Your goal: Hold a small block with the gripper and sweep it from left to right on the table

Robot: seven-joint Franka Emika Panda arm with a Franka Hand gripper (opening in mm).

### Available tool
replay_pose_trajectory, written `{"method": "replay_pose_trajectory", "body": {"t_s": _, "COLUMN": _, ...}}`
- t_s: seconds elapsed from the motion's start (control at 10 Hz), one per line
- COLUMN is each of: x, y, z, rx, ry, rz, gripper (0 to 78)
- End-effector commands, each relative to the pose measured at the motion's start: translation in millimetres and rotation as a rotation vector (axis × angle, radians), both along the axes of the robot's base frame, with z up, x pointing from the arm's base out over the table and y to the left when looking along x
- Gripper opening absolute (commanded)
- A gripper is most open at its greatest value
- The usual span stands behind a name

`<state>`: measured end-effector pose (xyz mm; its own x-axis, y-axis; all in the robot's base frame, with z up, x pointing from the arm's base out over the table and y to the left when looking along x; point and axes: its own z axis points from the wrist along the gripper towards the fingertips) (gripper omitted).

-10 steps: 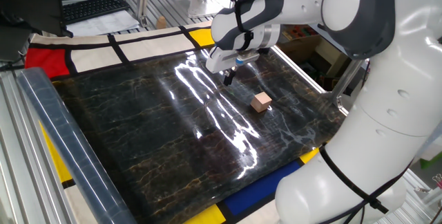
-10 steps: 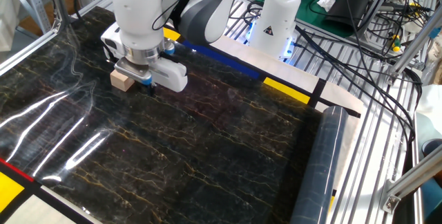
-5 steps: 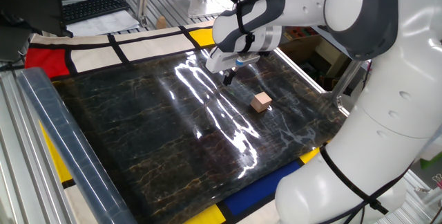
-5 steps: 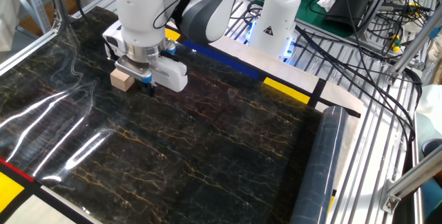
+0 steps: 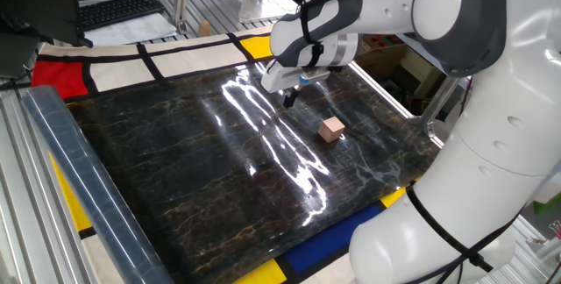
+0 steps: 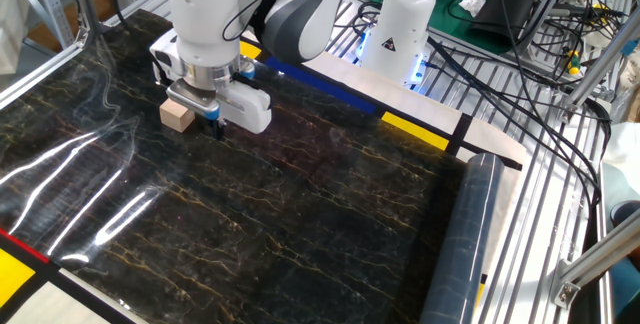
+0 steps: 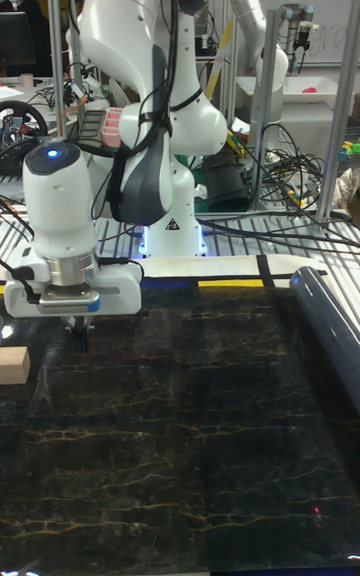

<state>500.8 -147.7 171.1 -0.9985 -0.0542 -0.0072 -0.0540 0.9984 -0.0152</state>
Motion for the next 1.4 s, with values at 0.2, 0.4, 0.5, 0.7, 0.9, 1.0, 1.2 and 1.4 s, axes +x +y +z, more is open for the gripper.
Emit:
{"method": "replay_pose_trajectory", "body": {"t_s": 0.2, "x": 0.7, "y": -0.4, "z": 1.2, "rx": -0.006, "ry": 0.023, "rz": 0.067, "gripper": 0.0}}
{"method": "replay_pose_trajectory", "body": {"t_s": 0.4, "x": 0.7, "y": -0.4, "z": 1.2, "rx": -0.001, "ry": 0.018, "rz": 0.072, "gripper": 0.0}}
{"method": "replay_pose_trajectory", "body": {"t_s": 0.5, "x": 0.7, "y": -0.4, "z": 1.2, "rx": -0.006, "ry": 0.014, "rz": 0.099, "gripper": 0.0}}
{"method": "replay_pose_trajectory", "body": {"t_s": 0.7, "x": 1.2, "y": -12.1, "z": -3.0, "rx": -0.004, "ry": 0.014, "rz": 0.118, "gripper": 0.0}}
{"method": "replay_pose_trajectory", "body": {"t_s": 0.9, "x": -2.9, "y": -56.0, "z": -16.3, "rx": 0.0, "ry": 0.009, "rz": 0.13, "gripper": 0.0}}
{"method": "replay_pose_trajectory", "body": {"t_s": 1.0, "x": -7.2, "y": -65.9, "z": -17.2, "rx": 0.0, "ry": 0.013, "rz": 0.12, "gripper": 0.0}}
{"method": "replay_pose_trajectory", "body": {"t_s": 1.2, "x": -35.0, "y": -87.0, "z": -12.8, "rx": -0.006, "ry": 0.022, "rz": 0.068, "gripper": 0.0}}
{"method": "replay_pose_trajectory", "body": {"t_s": 1.4, "x": -58.5, "y": -100.0, "z": -4.4, "rx": -0.006, "ry": 0.038, "rz": 0.034, "gripper": 0.0}}
